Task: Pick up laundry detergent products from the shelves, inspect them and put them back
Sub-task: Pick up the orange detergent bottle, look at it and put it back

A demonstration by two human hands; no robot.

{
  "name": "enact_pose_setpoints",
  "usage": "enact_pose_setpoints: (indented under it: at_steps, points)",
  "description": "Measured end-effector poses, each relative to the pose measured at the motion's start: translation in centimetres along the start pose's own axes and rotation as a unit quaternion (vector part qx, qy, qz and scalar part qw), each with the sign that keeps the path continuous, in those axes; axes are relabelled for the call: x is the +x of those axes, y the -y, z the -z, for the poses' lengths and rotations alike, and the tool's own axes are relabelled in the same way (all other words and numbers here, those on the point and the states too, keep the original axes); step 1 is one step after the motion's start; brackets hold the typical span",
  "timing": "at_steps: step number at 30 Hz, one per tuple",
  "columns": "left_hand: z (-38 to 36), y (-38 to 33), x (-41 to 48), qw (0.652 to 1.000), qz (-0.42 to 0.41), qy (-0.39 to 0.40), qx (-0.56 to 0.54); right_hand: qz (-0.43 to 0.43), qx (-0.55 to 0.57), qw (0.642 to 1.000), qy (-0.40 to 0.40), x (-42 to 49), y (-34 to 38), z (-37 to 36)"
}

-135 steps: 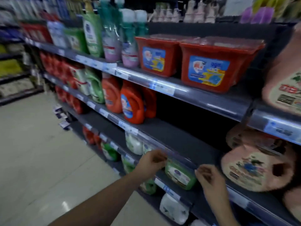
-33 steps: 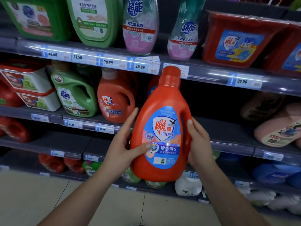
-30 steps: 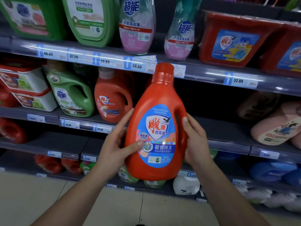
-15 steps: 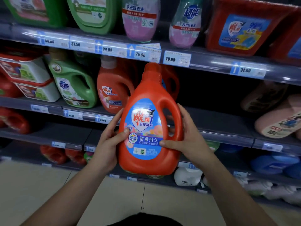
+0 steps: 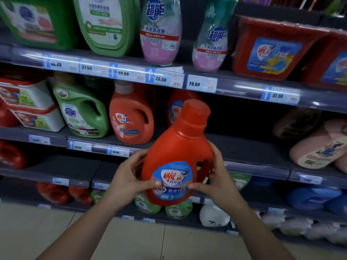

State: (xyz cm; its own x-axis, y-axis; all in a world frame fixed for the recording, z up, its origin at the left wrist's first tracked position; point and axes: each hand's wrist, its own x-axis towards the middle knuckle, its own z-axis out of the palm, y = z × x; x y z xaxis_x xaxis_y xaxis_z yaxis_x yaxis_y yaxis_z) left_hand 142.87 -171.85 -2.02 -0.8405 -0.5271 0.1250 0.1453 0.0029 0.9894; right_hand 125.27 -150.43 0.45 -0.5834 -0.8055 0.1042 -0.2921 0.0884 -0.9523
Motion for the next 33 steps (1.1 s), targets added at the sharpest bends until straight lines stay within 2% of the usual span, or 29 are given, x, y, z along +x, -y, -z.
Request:
enact_pose_setpoints:
  at_steps: [5, 9, 16, 21, 33]
  points:
    - [0.0, 0.8, 1.4, 0.998, -0.037, -0.001, 0.042, 0.024, -0.135, 0.989, -0.059, -0.2, -0.5, 0.1]
    - [0.2, 1.7, 3.1, 0.997, -0.046, 0.003, 0.056, 0.039, -0.185, 0.978, -0.084, 0.7, -0.9, 0.4]
    - [0.1, 2.9, 6.9, 0.992, -0.041, 0.004, 0.122, 0.024, -0.236, 0.966, -0.105, 4.2, -2.4, 1.1]
    - [0.1, 4.0, 10.2, 0.982, -0.050, -0.004, 0.183, 0.045, -0.265, 0.953, -0.142, 7.6, -4.4, 1.3]
    - [-0.6, 7.5, 18.4, 0.984, -0.058, -0.039, 0.165, 0.101, -0.245, 0.951, -0.158, 15.1, -8.1, 5.0]
